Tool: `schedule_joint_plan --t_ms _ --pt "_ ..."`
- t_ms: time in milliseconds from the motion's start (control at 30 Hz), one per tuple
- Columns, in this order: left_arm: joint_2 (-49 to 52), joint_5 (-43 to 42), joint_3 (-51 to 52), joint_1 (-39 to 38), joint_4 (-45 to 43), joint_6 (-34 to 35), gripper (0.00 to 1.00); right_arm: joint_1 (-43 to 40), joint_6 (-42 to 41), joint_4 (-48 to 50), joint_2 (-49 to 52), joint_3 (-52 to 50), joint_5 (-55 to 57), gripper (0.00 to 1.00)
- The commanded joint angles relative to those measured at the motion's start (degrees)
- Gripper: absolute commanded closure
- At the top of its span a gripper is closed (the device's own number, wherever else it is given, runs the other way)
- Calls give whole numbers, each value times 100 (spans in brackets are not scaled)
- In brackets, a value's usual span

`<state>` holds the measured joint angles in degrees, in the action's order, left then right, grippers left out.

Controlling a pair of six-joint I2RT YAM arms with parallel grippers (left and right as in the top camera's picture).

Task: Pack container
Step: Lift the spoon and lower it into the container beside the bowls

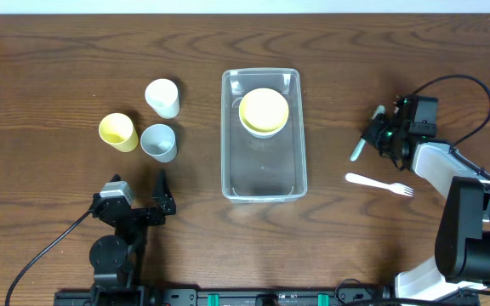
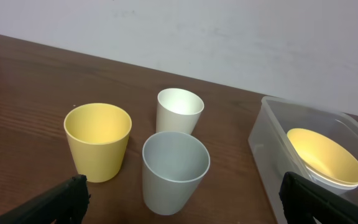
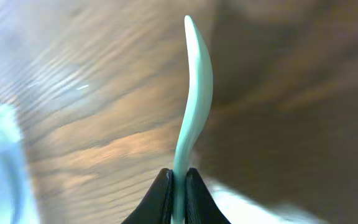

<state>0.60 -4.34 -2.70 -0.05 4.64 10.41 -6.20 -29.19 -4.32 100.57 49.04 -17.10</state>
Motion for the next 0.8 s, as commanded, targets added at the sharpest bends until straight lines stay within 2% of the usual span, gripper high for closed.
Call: schedule_joint_plan --t_ms 0,400,767 --pt "-26 -42 164 13 76 -94 2 -22 577 55 -179 -28 -935 99" --pt "-26 -39 164 13 76 -94 2 92 848 66 -1080 9 -2096 98" --pt "-26 -39 164 15 76 -94 2 1274 595 72 -1550 345 -2330 99"
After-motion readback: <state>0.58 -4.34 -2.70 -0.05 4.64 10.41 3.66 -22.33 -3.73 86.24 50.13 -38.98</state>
